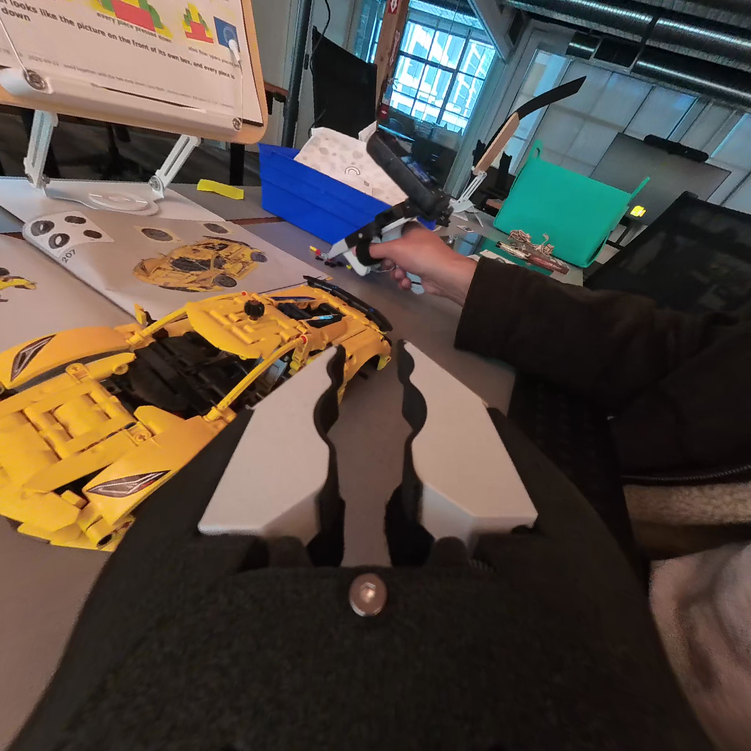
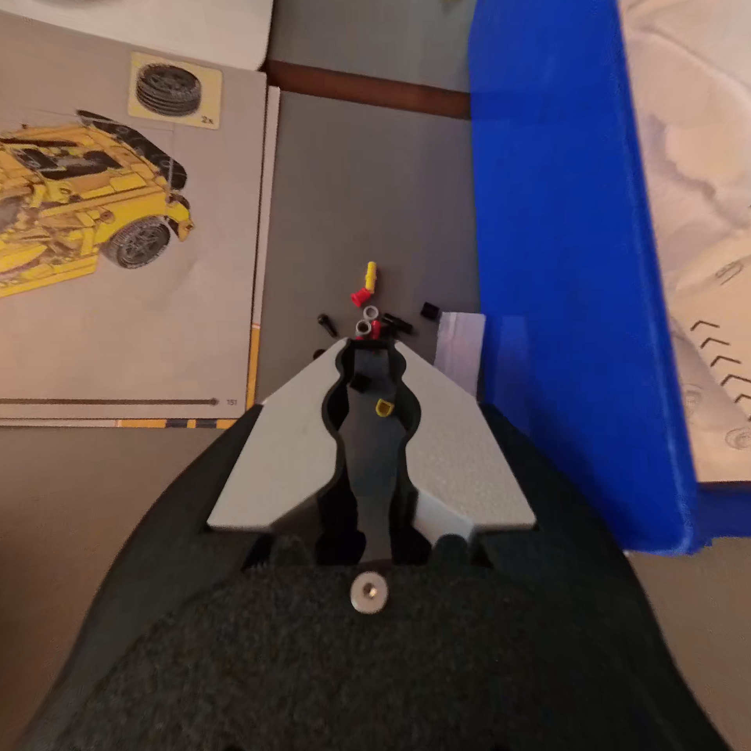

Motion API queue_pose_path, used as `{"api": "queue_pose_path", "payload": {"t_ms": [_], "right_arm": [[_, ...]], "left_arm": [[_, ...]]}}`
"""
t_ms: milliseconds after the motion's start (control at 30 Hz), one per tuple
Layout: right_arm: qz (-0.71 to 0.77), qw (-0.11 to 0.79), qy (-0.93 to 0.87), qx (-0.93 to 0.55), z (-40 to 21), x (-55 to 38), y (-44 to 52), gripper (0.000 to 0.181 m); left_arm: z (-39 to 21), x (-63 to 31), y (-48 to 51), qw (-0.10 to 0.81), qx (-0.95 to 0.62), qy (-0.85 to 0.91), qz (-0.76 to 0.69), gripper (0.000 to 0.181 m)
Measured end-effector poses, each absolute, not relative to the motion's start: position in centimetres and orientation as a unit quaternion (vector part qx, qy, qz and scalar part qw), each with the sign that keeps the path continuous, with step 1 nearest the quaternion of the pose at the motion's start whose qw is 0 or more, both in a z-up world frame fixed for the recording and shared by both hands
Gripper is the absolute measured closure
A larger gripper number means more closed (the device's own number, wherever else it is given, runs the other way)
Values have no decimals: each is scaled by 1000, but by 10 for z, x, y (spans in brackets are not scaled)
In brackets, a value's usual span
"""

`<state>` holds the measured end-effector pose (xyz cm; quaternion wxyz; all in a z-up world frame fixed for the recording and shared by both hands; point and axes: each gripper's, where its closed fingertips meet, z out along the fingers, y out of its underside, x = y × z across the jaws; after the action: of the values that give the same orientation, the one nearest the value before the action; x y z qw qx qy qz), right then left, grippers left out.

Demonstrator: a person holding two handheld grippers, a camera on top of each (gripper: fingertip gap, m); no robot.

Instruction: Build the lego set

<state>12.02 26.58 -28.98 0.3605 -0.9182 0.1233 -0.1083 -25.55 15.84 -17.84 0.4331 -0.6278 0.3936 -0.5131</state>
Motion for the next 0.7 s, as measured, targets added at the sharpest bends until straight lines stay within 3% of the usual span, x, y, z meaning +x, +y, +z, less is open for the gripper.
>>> {"api": "queue_pose_path", "payload": {"t_ms": [233, 400, 533, 700], "right_arm": [[-56, 395, 131, -908, -278, 111, 267, 159], [9, 493, 106, -864, -196, 75, 247, 152], [82, 578, 66, -809, -142, 12, 205, 152], [150, 639, 7, -754, -154, -73, 176, 155]], "left_arm": [[-184, -255, 160, 433, -635, 399, -500, 154], [-184, -277, 176, 449, -664, 379, -462, 152], [-206, -352, 215, 477, -746, 324, -334, 152], [-244, -461, 274, 418, -854, 218, -219, 146]]}}
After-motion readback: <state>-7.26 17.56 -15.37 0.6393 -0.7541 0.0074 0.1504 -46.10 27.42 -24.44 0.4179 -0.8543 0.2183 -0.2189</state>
